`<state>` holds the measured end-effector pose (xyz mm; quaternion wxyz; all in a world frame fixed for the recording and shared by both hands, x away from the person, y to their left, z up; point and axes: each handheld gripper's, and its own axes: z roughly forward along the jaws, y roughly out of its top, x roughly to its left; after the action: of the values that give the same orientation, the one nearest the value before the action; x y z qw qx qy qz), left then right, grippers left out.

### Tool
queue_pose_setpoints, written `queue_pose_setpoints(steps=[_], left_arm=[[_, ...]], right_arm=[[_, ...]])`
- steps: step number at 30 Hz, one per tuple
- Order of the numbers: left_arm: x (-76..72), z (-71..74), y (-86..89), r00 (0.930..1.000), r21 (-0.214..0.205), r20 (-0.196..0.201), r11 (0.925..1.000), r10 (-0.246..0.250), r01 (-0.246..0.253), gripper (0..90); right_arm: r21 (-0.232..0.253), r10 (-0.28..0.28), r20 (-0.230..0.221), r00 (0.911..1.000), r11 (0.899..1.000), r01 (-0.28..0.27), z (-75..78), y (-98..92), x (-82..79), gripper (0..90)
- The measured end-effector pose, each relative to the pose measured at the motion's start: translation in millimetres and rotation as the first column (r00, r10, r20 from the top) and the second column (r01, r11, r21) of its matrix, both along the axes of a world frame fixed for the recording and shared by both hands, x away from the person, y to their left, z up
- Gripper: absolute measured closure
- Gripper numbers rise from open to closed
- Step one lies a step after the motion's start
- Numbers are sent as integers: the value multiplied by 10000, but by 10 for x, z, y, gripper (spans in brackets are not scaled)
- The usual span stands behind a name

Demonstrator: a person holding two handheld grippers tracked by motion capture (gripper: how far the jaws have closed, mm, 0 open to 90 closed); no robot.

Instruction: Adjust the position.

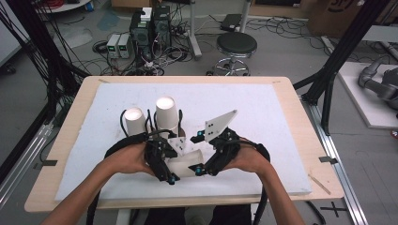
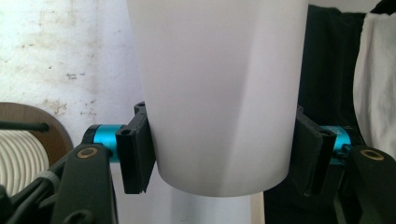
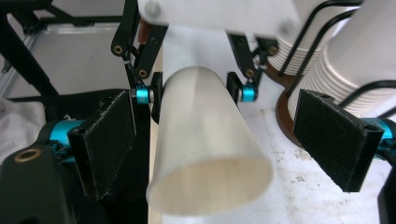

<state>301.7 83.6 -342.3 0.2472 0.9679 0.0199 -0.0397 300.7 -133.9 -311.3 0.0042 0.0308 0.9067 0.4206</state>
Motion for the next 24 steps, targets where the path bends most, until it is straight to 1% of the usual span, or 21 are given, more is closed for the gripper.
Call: queue_pose_setpoints(steps=[2, 4, 6, 8, 10, 11, 12, 14, 15, 17, 18, 19, 20, 21, 22, 23, 24], left_arm=[[-7, -2, 61, 9999, -348, -87, 9994, 53, -56, 347], [-21, -8, 115, 9998, -584, -96, 9982, 160, -165, 347], [-28, -13, 170, 9995, -893, -98, 9956, 294, -301, 347], [-32, -11, 228, 9992, -1243, -88, 9914, 392, -399, 347], [-30, -10, 281, 9985, -1651, -165, 9848, 521, -541, 347], [-29, -6, 305, 9983, -1798, -91, 9820, 572, -579, 347], [-27, -3, 328, 9980, -1972, -123, 9784, 614, -626, 347], [-33, -4, 369, 9970, -2411, -164, 9674, 758, -775, 347], [-30, -6, 387, 9968, -2557, -229, 9635, 766, -799, 347], [-28, -14, 422, 9961, -2798, -163, 9561, 864, -875, 347], [-27, -19, 439, 9957, -2922, -221, 9519, 898, -923, 347], [-27, -23, 454, 9952, -3032, -151, 9480, 965, -965, 347], [-25, -26, 468, 9944, -3190, -192, 9420, 1035, -1042, 347], [-17, -24, 484, 9943, -3273, -218, 9390, 1044, -1057, 347], [-19, -26, 494, 9933, -3420, -199, 9328, 1138, -1137, 347], [-14, -28, 503, 9936, -3518, -189, 9295, 1110, -1106, 347], [-18, -34, 509, 9929, -3641, -244, 9240, 1161, -1170, 347]], right_arm=[[47, -61, -17, 10000, 10000, 62, -3, -40, 0, 138], [100, -172, -18, 9999, 9998, 172, -8, -83, 4, 138], [239, -282, -49, 9996, 9993, 283, -16, -130, 13, 138], [367, -392, -129, 9991, 9985, 397, -28, -176, 18, 138], [487, -488, -168, 9987, 9976, 495, -44, -221, 19, 139], [562, -512, -177, 9985, 9971, 521, -54, -241, 21, 138], [605, -572, -193, 9982, 9965, 582, -63, -261, 21, 138], [714, -635, -245, 9977, 9953, 651, -85, -293, 23, 138], [737, -690, -275, 9972, 9948, 709, -96, -305, 21, 138], [788, -710, -313, 9970, 9942, 733, -117, -322, 21, 138], [818, -738, -336, 9967, 9937, 763, -129, -327, 18, 138], [817, -736, -343, 9967, 9937, 762, -140, -333, 18, 139], [841, -725, -355, 9967, 9936, 753, -152, -335, 18, 138], [863, -741, -388, 9965, 9933, 772, -162, -337, 16, 138], [859, -770, -421, 9961, 9931, 804, -170, -340, 13, 138], [910, -775, -415, 9961, 9925, 810, -180, -340, 18, 138], [979, -804, -449, 9958, 9916, 845, -187, -343, 18, 138]])
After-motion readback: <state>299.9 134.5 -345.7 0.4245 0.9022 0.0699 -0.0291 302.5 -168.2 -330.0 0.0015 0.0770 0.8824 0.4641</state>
